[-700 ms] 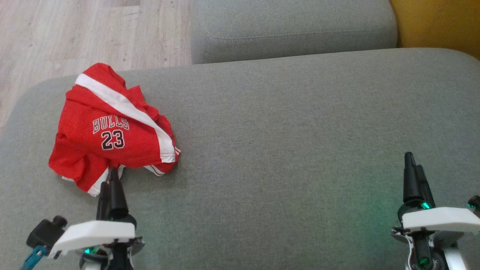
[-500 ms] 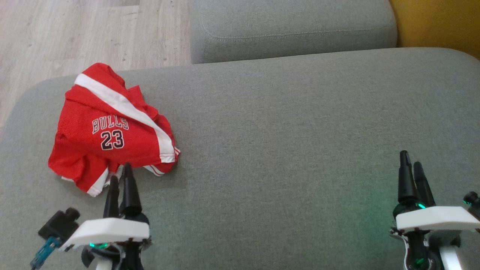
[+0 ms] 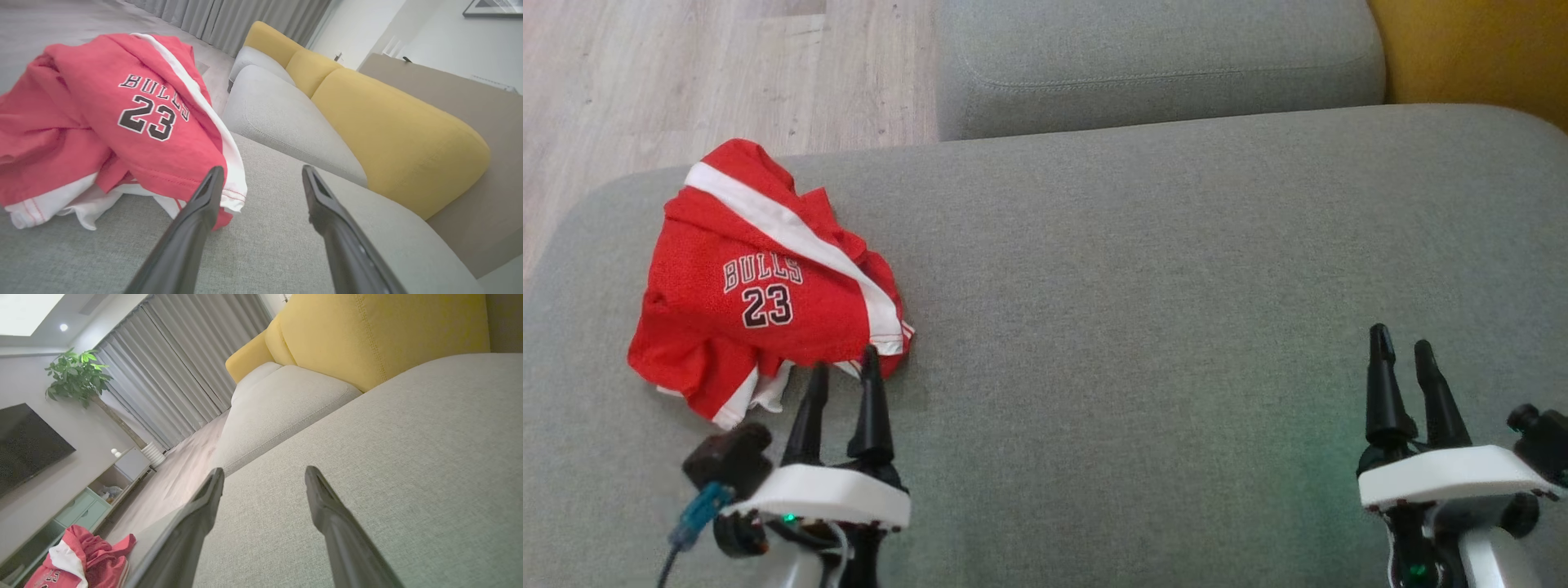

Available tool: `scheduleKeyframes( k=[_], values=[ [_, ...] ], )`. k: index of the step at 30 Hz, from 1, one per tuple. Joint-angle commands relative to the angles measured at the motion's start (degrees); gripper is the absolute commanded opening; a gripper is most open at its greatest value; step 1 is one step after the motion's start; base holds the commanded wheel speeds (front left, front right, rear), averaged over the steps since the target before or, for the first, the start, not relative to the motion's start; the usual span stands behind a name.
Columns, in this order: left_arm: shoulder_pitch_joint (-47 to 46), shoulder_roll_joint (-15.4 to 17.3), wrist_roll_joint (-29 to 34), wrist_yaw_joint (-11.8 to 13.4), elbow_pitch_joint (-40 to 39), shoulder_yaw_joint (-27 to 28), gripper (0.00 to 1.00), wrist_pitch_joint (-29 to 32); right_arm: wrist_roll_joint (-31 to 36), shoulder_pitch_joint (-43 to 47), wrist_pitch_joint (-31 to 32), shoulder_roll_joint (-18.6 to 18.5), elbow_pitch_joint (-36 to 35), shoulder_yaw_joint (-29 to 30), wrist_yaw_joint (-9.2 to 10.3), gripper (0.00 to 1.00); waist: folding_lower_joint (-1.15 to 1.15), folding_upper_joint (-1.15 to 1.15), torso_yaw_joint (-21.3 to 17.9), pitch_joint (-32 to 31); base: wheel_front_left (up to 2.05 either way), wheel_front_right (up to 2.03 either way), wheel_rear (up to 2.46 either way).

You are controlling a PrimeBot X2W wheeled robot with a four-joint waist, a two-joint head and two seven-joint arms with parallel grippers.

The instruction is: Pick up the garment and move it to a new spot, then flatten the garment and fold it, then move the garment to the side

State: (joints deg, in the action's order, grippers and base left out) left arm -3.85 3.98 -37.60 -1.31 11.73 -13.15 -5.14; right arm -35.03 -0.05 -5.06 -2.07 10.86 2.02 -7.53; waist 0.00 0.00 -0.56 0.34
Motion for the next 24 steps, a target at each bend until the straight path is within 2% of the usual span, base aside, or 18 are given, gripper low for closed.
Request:
scheduleKeyframes(
  k=[1,24],
  values=[
    [-3.24,0.79,1.93,0.46,-1.61,0.19,1.0,-0.64,2.12,-2.63,-0.78,-0.54,-2.09,-1.11,0.02,1.0,0.0,0.0,0.02,-0.02,0.0,0.0,0.0],
    [-7.88,4.15,21.78,9.09,5.37,-11.03,1.0,-4.73,23.51,-2.67,-4.84,-0.66,-3.52,-3.15,0.03,1.0,0.0,0.0,-0.31,-0.37,0.0,0.0,0.0]
  ],
)
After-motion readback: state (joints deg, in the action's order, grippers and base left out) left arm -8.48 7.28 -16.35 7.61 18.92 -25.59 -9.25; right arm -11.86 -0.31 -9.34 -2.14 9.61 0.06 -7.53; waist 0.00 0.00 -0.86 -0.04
